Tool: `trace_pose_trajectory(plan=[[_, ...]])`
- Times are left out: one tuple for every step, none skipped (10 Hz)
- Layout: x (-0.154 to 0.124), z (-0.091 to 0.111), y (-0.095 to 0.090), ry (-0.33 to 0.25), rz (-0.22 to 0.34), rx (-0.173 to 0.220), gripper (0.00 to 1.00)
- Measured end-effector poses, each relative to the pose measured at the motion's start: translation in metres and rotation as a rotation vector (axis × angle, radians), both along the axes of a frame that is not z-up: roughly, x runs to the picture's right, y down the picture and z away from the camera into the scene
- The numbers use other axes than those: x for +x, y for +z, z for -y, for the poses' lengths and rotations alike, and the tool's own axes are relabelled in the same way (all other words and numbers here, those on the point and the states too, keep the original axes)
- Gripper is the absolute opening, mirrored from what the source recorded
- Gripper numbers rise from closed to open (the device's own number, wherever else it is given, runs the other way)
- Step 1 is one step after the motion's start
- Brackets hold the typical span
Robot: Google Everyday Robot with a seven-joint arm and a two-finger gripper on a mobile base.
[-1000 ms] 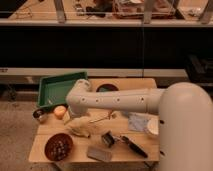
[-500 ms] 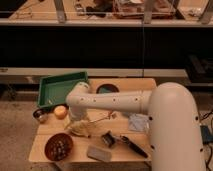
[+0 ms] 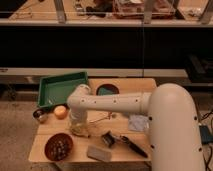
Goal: Place banana in tray
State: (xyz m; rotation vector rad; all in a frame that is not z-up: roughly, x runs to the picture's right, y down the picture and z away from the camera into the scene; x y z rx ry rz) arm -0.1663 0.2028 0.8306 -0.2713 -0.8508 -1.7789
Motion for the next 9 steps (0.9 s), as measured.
trace_pose_trajectory(plan=[[0.000, -0.001, 0.000, 0.003, 0.007, -0.006, 0.28], [-0.004, -0.001, 0.000, 0.007, 0.030, -0.008, 0.17], [-0.005, 0.002, -0.002, 0.021, 0.051, -0.008, 0.09], [-0.002, 0.012, -0.005, 0.041, 0.063, 0.012, 0.01], [-0.003, 0.022, -0.011, 0.047, 0.069, 0.031, 0.00], [-0.003, 0.037, -0.020, 0.057, 0.067, 0.062, 0.00], [-0.001, 0.058, -0.031, 0.069, 0.056, 0.103, 0.00], [0.002, 0.085, -0.043, 0.076, 0.039, 0.152, 0.00], [0.001, 0.111, -0.053, 0.079, 0.030, 0.197, 0.00]])
